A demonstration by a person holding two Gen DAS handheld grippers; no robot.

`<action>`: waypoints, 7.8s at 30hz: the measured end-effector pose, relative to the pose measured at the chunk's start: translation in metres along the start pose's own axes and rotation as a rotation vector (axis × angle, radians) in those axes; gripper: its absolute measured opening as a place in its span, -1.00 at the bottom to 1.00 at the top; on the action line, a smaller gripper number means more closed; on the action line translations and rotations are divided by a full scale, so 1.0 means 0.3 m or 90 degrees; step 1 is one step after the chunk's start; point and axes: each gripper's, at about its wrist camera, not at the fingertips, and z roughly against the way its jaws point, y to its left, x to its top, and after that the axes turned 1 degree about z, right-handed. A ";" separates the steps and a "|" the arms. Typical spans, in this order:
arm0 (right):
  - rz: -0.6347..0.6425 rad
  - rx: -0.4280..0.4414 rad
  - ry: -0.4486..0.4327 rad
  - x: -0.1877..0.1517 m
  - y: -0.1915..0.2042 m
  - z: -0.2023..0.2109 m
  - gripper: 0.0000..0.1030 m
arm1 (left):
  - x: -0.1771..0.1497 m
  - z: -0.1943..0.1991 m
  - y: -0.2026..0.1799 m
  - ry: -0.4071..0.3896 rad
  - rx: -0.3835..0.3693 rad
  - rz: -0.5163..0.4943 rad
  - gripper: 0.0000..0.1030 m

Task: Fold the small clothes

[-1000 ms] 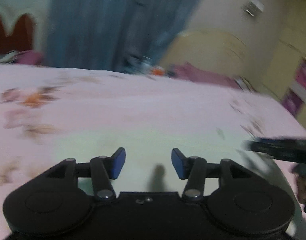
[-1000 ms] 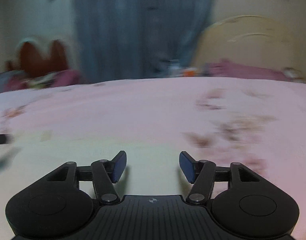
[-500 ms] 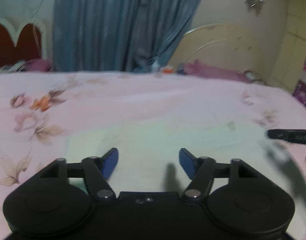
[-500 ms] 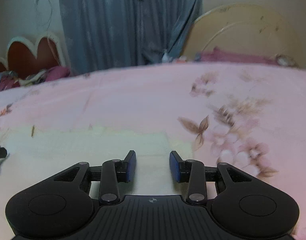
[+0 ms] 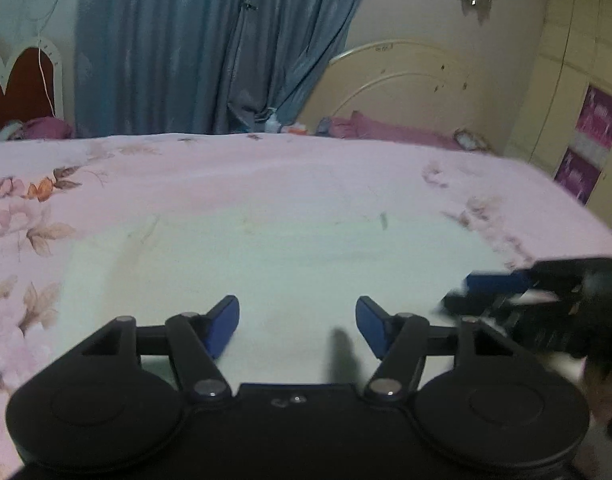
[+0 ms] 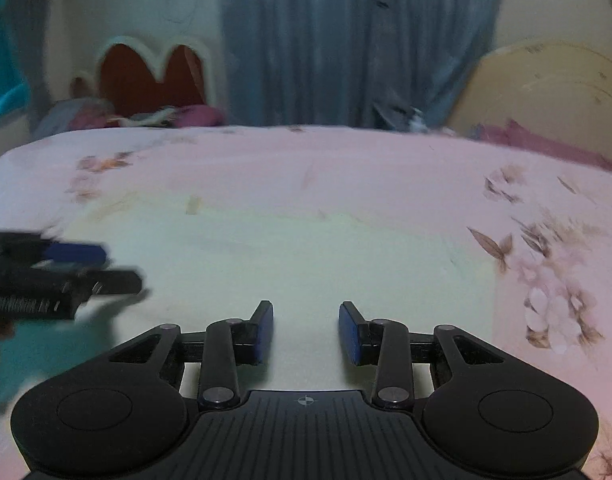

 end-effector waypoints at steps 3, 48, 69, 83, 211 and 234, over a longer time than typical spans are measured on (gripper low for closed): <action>0.047 0.014 0.006 -0.053 0.057 0.000 -0.28 | -0.043 -0.019 -0.038 0.029 0.010 -0.031 0.29; -0.090 -0.112 0.091 -0.357 0.030 0.366 -0.84 | -0.331 0.349 -0.022 0.046 0.122 0.025 -0.03; -0.097 -0.144 0.059 -0.367 -0.015 0.407 -0.84 | -0.338 0.369 0.035 0.038 0.134 0.074 -0.12; -0.114 -0.145 0.083 -0.407 -0.039 0.382 -0.84 | -0.343 0.361 0.026 0.046 0.144 0.073 -0.08; -0.256 0.074 0.065 -0.104 -0.350 0.134 -0.70 | 0.007 -0.037 -0.274 0.109 -0.139 0.122 -0.54; -0.108 -0.089 0.060 0.030 -0.325 0.046 -0.77 | 0.110 -0.153 -0.215 0.110 -0.179 0.124 -0.52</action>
